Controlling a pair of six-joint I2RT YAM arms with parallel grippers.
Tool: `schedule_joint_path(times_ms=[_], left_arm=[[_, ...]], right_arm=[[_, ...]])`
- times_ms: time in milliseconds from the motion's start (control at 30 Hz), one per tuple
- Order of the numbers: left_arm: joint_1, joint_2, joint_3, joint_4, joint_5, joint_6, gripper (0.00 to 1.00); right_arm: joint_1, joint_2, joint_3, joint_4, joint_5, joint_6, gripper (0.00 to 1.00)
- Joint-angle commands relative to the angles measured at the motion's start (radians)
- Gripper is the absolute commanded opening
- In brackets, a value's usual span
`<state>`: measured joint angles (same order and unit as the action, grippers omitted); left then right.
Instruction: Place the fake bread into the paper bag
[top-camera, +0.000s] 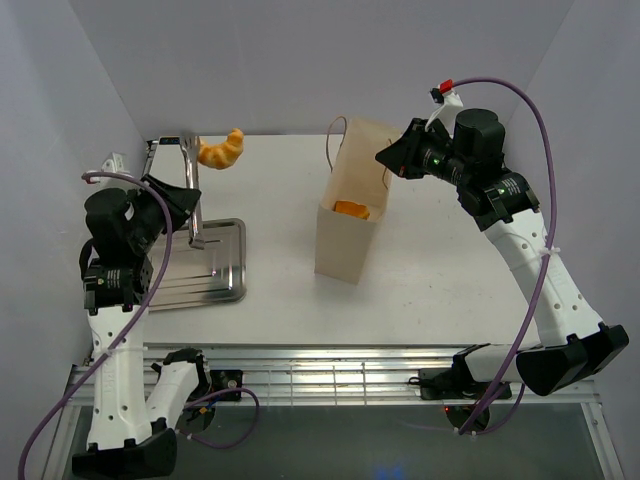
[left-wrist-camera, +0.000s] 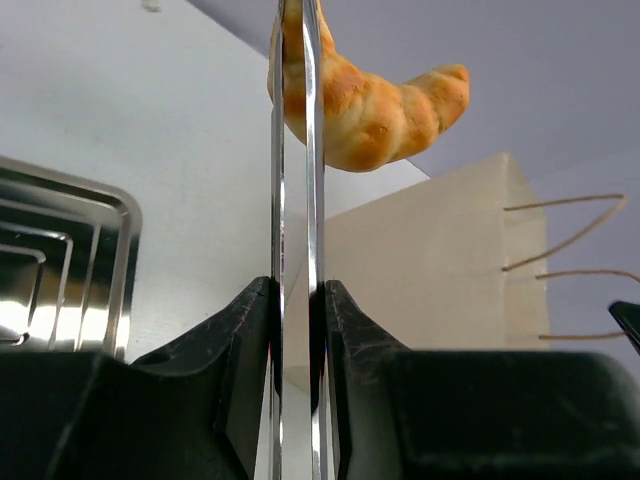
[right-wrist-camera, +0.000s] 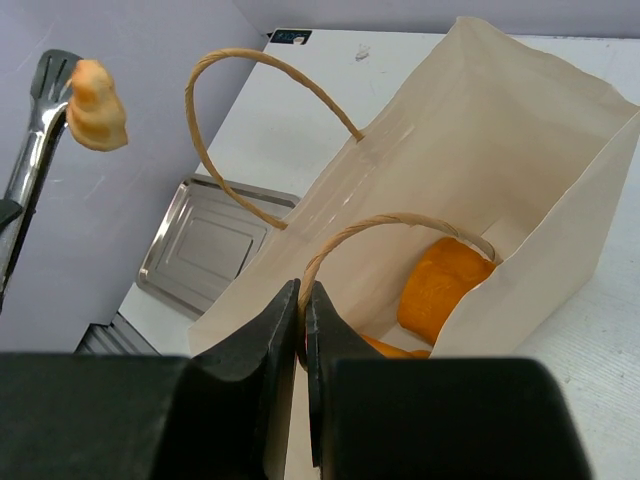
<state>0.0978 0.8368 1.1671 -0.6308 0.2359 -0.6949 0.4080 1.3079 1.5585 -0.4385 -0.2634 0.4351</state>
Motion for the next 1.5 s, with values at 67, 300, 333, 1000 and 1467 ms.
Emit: schedule_joint_path(times_ms=[67,300,333,1000,1467], left_arm=[[0.006,-0.022,0.086,0.178,0.223,0.064,0.0],[0.006,0.005,0.124,0.314,0.4,0.057,0.0],[0.006,0.01,0.131,0.333,0.422,0.054,0.0],[-0.185,0.241,0.233,0.622,0.729,-0.051,0.0],[-0.406,0.308,0.212,0.47,0.479,0.144,0.0]], right_arm=[[0.005,-0.033,-0.001,0.06,0.009,0.005,0.12],[0.005,-0.033,0.0,0.066,0.013,0.011,0.12],[0.006,-0.032,0.002,0.064,0.015,0.011,0.12],[0.006,-0.045,0.032,0.047,0.053,0.011,0.12],[0.006,-0.073,0.025,0.043,0.064,0.008,0.12]])
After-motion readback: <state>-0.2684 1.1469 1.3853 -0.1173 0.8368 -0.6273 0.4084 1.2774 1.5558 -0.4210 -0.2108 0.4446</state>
